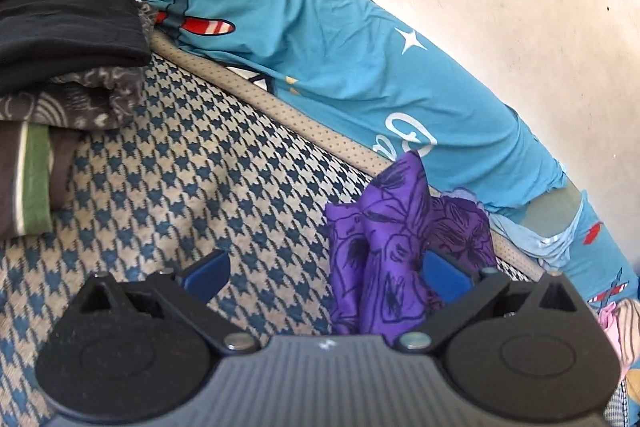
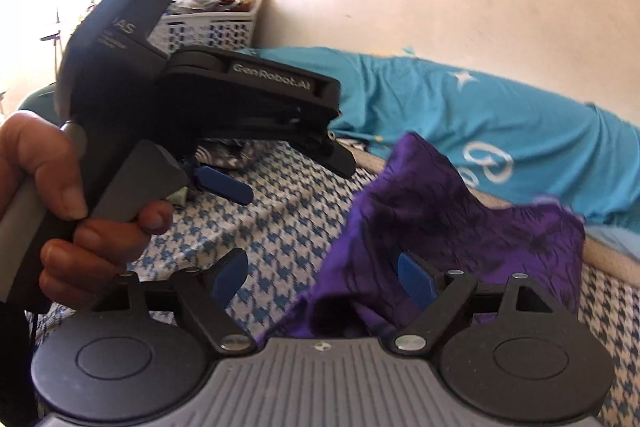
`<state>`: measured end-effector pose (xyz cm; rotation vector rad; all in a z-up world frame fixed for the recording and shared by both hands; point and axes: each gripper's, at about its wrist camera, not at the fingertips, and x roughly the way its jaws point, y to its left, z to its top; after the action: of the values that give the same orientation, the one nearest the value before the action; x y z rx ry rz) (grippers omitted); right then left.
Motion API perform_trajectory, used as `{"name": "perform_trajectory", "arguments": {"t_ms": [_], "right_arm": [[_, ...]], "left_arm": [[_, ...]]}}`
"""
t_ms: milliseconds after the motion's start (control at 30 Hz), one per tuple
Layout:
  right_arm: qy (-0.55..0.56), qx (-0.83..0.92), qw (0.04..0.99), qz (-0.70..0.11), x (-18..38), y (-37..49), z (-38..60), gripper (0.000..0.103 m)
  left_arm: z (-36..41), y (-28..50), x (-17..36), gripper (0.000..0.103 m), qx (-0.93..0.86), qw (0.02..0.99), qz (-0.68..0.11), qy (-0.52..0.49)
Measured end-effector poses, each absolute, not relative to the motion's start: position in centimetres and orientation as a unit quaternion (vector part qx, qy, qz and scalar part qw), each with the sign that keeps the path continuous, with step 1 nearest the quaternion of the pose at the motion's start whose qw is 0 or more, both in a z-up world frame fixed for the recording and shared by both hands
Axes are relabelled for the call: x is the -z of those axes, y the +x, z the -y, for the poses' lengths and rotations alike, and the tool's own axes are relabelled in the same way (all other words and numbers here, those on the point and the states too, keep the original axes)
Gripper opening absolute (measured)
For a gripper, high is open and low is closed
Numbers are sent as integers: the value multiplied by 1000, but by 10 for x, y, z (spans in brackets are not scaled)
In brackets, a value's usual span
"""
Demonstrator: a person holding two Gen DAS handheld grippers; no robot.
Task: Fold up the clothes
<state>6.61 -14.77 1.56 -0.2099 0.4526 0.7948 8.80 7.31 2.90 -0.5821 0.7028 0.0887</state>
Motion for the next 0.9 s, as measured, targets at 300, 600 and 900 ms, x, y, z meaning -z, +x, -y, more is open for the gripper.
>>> {"name": "perform_trajectory", "arguments": {"t_ms": [300, 600, 900], "right_arm": [[-56, -368, 889, -267, 0, 88, 147, 47], [-225, -257, 926, -160, -14, 56, 130, 22], [-307, -316, 881, -174, 8, 42, 107, 32]], "left_arm": [[-64, 112, -23, 103, -23, 890, -351, -289], [-67, 116, -14, 103, -36, 881, -371, -293], [-86, 116, 4, 103, -106, 854, -411, -301]]}}
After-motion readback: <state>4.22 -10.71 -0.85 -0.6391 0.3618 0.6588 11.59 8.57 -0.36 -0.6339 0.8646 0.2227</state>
